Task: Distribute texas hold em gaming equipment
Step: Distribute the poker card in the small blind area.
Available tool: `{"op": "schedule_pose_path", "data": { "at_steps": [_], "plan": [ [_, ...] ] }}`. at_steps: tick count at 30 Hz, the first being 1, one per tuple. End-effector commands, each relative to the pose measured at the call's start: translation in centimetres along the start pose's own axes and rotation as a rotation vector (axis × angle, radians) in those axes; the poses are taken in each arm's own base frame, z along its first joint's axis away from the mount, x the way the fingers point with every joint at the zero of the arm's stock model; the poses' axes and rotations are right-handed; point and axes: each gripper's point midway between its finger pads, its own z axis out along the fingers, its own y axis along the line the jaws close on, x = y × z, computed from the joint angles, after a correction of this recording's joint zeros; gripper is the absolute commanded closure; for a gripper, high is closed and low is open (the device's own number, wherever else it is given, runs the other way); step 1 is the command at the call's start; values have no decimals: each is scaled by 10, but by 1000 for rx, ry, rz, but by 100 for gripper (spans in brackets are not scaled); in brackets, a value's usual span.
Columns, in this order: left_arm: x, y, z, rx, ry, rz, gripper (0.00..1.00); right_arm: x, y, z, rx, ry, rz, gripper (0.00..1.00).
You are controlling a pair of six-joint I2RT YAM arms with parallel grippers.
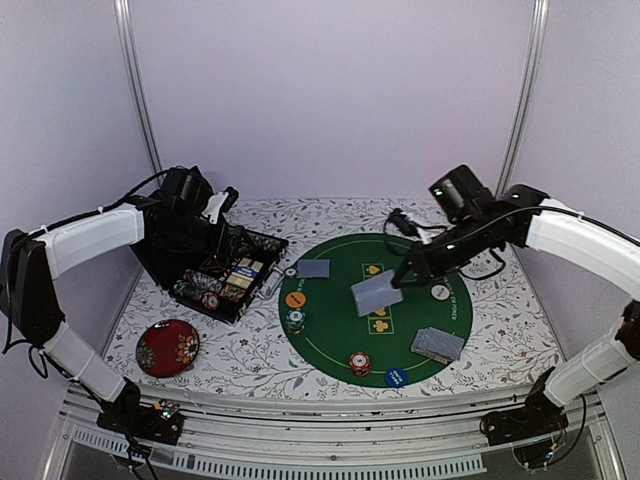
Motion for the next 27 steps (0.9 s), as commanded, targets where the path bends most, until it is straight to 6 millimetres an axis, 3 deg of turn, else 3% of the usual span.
{"op": "schedule_pose_path", "data": {
  "at_steps": [1, 8, 10, 14, 21, 27],
  "plan": [
    [-9, -3, -7, -5, -25, 30, 2, 21, 58, 44, -131, 186, -351, 98],
    [-8, -3, -6, 1, -19, 31, 2, 22, 99, 102, -248, 247, -712, 98],
    [-7, -2, -6, -4, -18, 32, 2, 24, 102, 115, -262, 261, -801, 98],
    [-6, -1, -5, -7, -12, 33, 2, 28, 92, 147, -258, 336, -867, 98],
    [-5, 1, -4, -13, -6, 33, 2, 53, 74, 188, -241, 491, -939, 98],
    [-4, 1, -3, -13, -1, 33, 2, 61, 39, 215, -111, 574, -966, 98]
  ]
}}
